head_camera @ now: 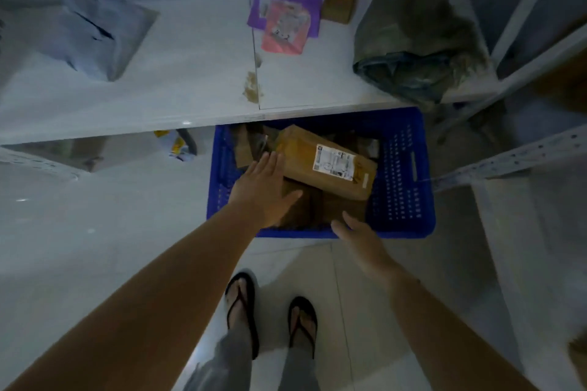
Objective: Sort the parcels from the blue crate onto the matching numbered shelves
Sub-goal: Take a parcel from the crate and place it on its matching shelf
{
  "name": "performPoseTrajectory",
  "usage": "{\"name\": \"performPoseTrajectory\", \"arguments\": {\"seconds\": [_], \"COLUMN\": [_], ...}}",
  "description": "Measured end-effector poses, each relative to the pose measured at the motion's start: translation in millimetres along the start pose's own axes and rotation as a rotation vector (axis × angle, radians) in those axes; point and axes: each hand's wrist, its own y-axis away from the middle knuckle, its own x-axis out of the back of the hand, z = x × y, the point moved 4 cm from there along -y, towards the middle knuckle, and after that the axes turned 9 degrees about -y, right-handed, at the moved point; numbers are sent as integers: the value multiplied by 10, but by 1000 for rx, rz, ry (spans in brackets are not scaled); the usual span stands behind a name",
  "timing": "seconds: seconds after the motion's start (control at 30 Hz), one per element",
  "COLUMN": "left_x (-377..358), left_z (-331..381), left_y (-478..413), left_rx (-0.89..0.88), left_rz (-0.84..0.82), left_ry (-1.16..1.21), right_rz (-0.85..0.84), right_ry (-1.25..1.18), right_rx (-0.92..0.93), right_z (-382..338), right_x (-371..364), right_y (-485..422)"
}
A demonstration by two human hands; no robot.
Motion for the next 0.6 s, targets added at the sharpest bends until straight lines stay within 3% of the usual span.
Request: {"name": "performPoseTrajectory", "arguments": {"seconds": [0.23,0.33,0.43,0.6], "left_x": [-742,-1000,-1317,-1565], "left_z": [-35,-225,-389,-387], "left_y": [-1538,-1942,-2122,-2150], "left_rx": [104,261,425,349], "left_rz": [50,69,-13,-163], "left_ry": [376,693,1087,1320], "right_rz": [136,150,98,4], "right_ry": [-417,-537,-654,-850], "right_rx": [-108,-186,-257,-283], "right_z": [297,435,563,546], "right_x": [-100,-187,-408,-684], "right_y": [-1452,-1822,-2069,-2183]}}
